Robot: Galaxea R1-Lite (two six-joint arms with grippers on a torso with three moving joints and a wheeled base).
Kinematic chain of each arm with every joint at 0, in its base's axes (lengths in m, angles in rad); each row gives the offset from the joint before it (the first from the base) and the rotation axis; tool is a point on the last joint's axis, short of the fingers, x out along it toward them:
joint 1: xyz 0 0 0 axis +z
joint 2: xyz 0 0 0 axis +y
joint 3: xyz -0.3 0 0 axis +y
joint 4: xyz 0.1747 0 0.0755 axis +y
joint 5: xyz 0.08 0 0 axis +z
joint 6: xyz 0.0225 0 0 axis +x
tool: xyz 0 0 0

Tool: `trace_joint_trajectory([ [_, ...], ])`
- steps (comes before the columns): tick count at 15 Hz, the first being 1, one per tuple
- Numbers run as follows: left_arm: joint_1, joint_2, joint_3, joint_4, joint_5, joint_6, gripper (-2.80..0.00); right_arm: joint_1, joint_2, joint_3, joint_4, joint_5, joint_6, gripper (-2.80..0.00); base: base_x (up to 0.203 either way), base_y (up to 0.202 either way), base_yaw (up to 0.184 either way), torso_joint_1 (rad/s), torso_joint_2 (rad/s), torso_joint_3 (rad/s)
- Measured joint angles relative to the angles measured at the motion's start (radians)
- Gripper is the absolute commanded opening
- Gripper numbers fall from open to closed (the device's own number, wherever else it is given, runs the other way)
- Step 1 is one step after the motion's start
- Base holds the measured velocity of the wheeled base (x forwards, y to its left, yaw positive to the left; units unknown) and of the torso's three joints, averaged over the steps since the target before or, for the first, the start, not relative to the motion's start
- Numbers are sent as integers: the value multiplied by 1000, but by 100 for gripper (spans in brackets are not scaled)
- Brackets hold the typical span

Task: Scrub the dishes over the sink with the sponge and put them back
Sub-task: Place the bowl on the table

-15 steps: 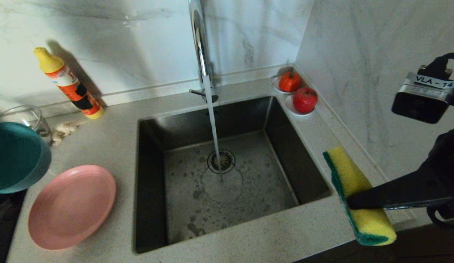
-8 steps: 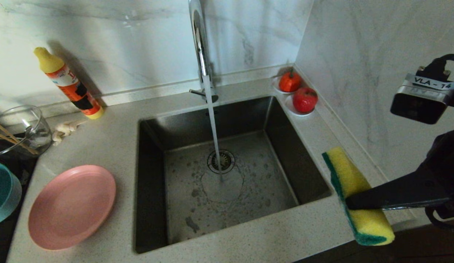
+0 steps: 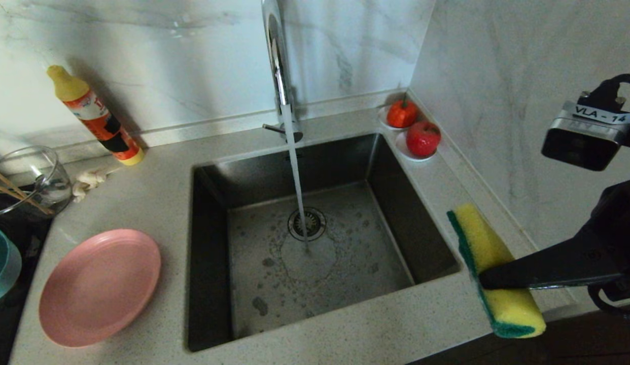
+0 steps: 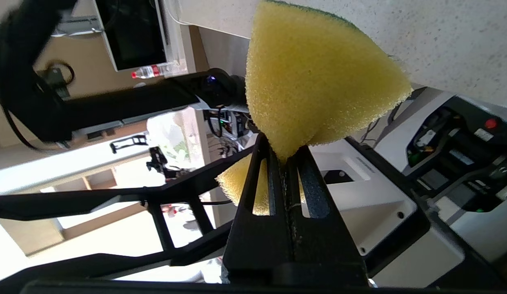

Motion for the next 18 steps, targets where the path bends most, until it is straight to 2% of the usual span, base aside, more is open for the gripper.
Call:
trace_joint_trajectory([
  [5,5,148,-83,-1,4,-160,-280,0,7,0,-1,1,-9,-280,0,0,0,0,0,0],
  [8,43,212,-148,0,3,-176,-280,0,11,-4,-5,1,-11,-280,0,0,0,0,0,0],
  [12,137,302,-197,-1,2,-179,-280,0,19,-2,-9,2,-12,-280,0,0,0,0,0,0],
  [14,160,344,-207,-2,1,-186,-280,0,20,-1,-9,2,-13,-280,0,0,0,0,0,0],
  [18,177,421,-220,-1,-3,-239,-280,0,20,0,-9,1,-13,-280,0,0,0,0,0,0],
])
